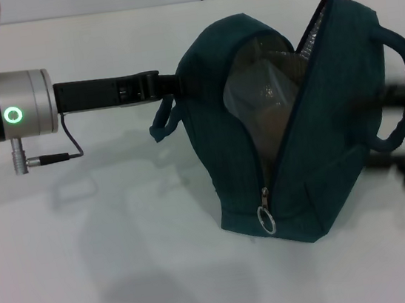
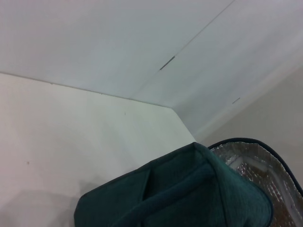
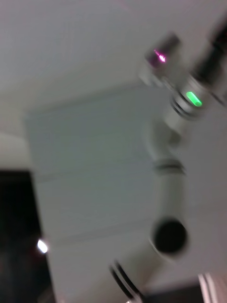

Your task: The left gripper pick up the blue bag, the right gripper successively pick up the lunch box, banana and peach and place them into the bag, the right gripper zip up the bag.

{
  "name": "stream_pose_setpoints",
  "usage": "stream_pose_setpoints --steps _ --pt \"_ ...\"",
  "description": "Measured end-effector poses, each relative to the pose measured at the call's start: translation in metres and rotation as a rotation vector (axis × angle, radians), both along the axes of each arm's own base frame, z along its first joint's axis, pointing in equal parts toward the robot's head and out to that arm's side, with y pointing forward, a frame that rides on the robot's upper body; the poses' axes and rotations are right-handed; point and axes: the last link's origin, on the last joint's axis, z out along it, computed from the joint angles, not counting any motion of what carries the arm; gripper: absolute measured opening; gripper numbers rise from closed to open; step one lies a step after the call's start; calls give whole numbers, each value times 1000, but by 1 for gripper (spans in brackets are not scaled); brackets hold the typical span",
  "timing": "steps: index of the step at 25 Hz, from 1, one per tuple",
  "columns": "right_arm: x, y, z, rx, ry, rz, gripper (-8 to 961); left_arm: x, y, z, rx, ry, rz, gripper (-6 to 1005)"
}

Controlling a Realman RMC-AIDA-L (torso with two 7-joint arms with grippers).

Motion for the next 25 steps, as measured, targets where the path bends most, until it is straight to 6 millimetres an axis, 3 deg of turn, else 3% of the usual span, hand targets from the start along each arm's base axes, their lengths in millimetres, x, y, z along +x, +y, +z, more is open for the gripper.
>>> stream_pose_setpoints --steps 8,12,25 --pt "-6 -8 -55 -321 -212 24 658 0 0 -2 -4 0 1 55" --pt "-7 -5 -74 -384 -264 -5 657 0 -1 -4 -11 -2 4 55" --pt "-2 0 -81 -426 -346 -77 653 -1 -1 -3 -9 -4 7 55"
